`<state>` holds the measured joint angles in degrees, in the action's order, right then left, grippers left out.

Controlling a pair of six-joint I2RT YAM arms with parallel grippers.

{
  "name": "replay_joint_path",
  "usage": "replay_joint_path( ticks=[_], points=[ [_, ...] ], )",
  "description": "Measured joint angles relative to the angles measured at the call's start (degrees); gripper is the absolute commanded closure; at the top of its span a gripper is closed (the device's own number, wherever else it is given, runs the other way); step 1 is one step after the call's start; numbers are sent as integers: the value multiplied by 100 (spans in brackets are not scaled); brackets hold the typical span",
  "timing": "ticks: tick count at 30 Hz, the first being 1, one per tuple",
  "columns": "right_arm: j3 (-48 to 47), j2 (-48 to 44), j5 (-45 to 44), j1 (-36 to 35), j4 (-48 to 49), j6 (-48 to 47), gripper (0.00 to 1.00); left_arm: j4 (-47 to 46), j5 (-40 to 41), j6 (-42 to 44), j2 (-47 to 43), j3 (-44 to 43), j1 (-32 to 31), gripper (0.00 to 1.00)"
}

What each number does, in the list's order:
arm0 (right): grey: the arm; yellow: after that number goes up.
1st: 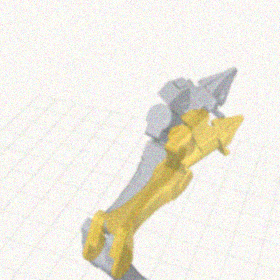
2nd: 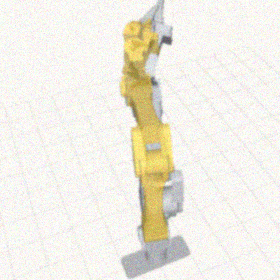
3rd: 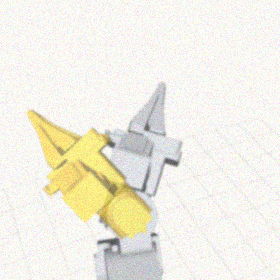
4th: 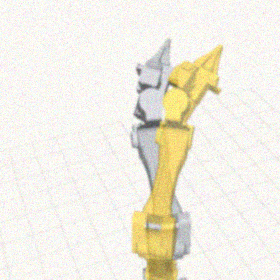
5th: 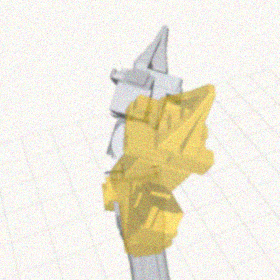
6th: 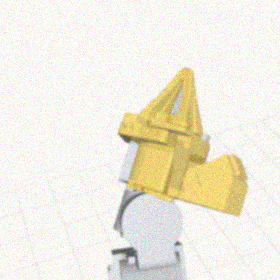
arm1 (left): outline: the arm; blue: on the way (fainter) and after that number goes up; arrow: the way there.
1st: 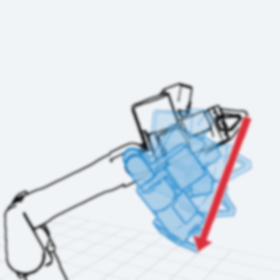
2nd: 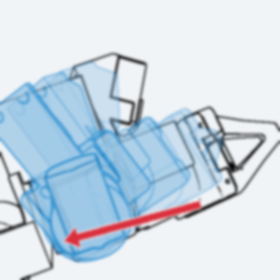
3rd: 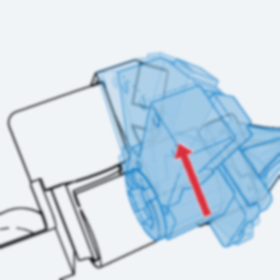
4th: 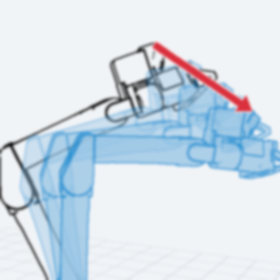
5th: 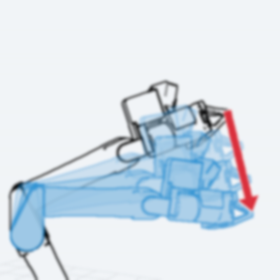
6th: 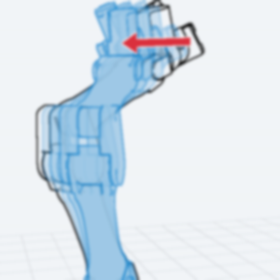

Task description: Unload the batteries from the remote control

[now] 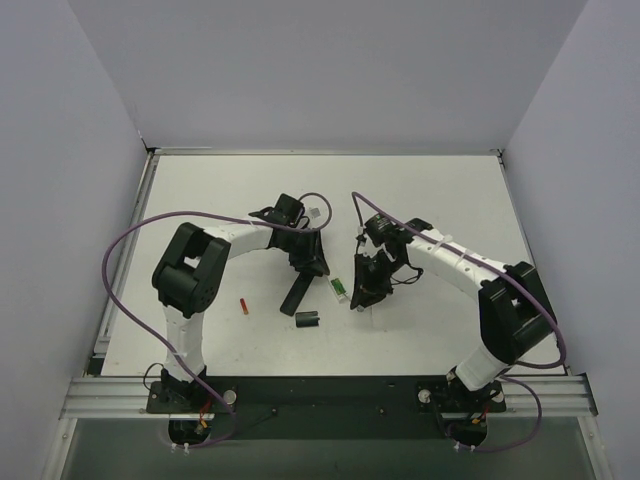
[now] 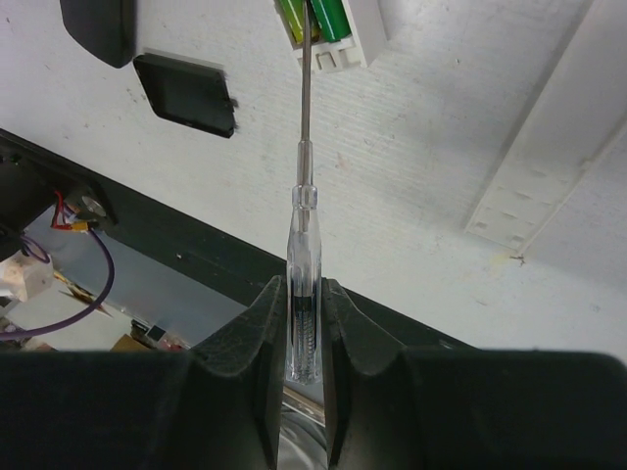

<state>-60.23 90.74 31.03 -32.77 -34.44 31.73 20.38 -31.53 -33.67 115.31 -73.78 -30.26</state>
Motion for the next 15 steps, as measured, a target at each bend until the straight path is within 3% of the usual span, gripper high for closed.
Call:
replay_joint_path(
  ticks=[15],
  points=[
    [-463, 463, -142, -225, -157, 262, 100, -101, -33, -42, 63, -20, -50, 60]
  ],
)
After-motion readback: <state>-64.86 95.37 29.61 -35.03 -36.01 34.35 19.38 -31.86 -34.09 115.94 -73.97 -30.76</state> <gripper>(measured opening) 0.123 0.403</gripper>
